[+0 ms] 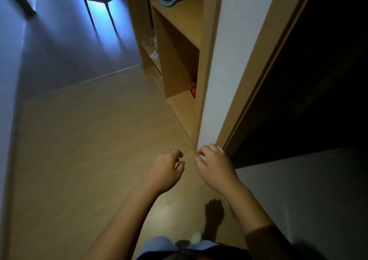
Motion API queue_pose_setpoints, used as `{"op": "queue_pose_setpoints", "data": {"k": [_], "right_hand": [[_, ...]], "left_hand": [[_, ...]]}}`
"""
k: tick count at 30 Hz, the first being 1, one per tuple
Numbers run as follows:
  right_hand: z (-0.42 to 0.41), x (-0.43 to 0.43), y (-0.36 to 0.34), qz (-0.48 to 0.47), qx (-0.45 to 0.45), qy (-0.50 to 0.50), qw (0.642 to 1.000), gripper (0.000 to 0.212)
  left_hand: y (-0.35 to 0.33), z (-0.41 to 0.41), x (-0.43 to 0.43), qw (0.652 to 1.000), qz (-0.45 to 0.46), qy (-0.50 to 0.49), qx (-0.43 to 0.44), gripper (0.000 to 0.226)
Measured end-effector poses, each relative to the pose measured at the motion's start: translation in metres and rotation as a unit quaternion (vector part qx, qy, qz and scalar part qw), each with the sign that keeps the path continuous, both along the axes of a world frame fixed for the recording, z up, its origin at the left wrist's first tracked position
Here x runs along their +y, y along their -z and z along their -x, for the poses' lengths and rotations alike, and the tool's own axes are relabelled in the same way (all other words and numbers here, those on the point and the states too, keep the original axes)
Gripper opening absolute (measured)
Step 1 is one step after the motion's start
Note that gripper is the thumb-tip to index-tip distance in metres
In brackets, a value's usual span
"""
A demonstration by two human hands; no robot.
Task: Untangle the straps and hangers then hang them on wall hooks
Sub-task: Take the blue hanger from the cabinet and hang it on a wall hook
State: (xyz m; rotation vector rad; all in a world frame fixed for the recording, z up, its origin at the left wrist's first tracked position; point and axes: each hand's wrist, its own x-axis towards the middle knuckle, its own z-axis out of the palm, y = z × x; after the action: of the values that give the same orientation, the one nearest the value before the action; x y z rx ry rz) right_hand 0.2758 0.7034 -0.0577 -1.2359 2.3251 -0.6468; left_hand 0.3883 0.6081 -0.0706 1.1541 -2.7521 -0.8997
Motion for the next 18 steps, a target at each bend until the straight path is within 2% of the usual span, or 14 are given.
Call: {"op": "queue_pose_setpoints", "data": {"k": [7, 13, 18], "right_hand": [[0.024, -0.079, 0.008, -0.025, 0.014, -0.059, 0.998, 0.030], [0.045, -0.170, 0.009, -0.026, 0.060, -0.058, 0.996, 0.030], [0.061, -0.255, -0.007, -0.046, 0.057, -0.029, 0.997, 0.030]], "left_hand": [[0.011, 0.005, -0.067, 0.998, 0.002, -0.057, -0.017, 0.031], [0.009, 0.022, -0.165, 0.999, 0.017, -0.032, -0.030, 0.033], [-0.012, 0.044, -0.263, 0.998, 0.041, 0.007, -0.037, 0.035]]}}
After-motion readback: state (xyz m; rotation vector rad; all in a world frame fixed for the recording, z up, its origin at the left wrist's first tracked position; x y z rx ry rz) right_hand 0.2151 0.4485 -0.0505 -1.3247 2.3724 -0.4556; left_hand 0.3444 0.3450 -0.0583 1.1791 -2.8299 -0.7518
